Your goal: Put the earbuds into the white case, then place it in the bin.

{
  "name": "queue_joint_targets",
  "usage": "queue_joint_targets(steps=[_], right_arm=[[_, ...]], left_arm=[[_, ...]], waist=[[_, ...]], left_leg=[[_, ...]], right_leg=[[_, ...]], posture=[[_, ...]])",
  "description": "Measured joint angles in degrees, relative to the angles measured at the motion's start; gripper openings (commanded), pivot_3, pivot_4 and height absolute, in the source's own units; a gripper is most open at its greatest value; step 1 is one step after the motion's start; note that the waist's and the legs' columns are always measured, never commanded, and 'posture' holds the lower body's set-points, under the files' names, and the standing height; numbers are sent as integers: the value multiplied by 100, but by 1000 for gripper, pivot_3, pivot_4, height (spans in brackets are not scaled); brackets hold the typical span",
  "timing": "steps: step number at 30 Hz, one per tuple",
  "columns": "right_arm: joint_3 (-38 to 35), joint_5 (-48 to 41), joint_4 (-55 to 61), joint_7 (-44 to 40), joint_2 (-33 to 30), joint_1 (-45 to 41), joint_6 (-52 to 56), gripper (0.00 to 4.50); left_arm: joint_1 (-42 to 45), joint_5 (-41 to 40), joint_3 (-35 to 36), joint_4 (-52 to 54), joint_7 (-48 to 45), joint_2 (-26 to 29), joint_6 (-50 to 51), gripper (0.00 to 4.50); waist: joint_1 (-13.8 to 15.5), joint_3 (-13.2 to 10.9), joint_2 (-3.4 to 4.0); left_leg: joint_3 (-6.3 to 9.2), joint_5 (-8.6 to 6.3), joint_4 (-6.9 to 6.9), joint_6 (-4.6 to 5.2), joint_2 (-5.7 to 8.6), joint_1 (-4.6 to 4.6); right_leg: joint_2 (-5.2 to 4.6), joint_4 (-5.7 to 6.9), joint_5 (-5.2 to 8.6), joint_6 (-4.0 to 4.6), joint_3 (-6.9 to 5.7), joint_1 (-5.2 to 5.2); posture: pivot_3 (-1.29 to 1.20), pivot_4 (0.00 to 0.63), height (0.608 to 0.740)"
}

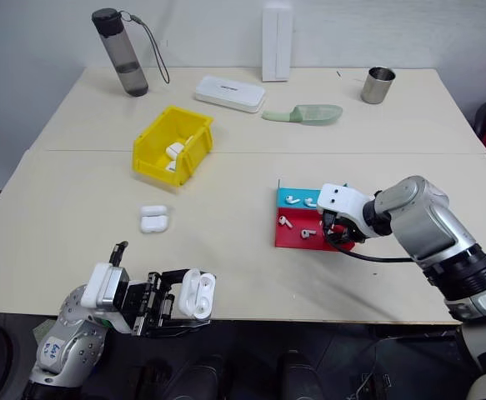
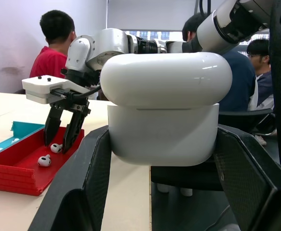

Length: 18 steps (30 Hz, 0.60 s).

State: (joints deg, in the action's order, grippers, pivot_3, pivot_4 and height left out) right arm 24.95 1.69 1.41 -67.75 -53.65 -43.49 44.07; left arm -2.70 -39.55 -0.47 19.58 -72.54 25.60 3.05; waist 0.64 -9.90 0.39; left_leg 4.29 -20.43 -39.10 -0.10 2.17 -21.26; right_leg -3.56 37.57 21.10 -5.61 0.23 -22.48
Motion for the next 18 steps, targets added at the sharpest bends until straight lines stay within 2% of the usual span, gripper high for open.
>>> queue_joint_targets(steps=[2, 5, 7, 9, 18], right_arm=[[0, 15, -2, -10, 5, 0, -29, 2205], [-4, 25, -12, -20, 30, 1, -31, 1635], [-19, 23, -16, -13, 78, 7, -36, 932], [-39, 23, -28, -6, 117, 8, -41, 435], [-99, 0, -38, -3, 149, 37, -42, 435]], left_arm=[[-2, 0, 0, 11, 30, 1, 0, 2760], [-9, 0, 0, 25, 67, 7, 0, 2760], [-11, 1, 0, 28, 94, 14, 0, 2760], [-10, 1, 0, 35, 128, 22, 2, 2760], [-10, -1, 9, 45, 174, 52, 1, 2760]], waist=[[-15, 0, 0], [-54, 0, 0], [-67, 0, 0], [-69, 0, 0], [-70, 0, 0]], left_leg=[[0, 0, 0, 0, 0, 0], [0, 0, 0, 0, 0, 0], [0, 0, -1, 0, 0, 1], [0, 0, -1, -1, 0, 2], [0, 1, -1, -1, 0, 3]], right_leg=[[0, 1, 0, 0, 0, 0], [0, 2, 0, 0, 0, 0], [0, 4, 0, 0, 1, 1], [0, 5, 0, 0, 0, 1], [0, 6, 0, 0, 1, 1]], posture=[[0, 150, 740], [0, 150, 740], [0, 150, 740], [0, 150, 740], [0, 150, 740]])
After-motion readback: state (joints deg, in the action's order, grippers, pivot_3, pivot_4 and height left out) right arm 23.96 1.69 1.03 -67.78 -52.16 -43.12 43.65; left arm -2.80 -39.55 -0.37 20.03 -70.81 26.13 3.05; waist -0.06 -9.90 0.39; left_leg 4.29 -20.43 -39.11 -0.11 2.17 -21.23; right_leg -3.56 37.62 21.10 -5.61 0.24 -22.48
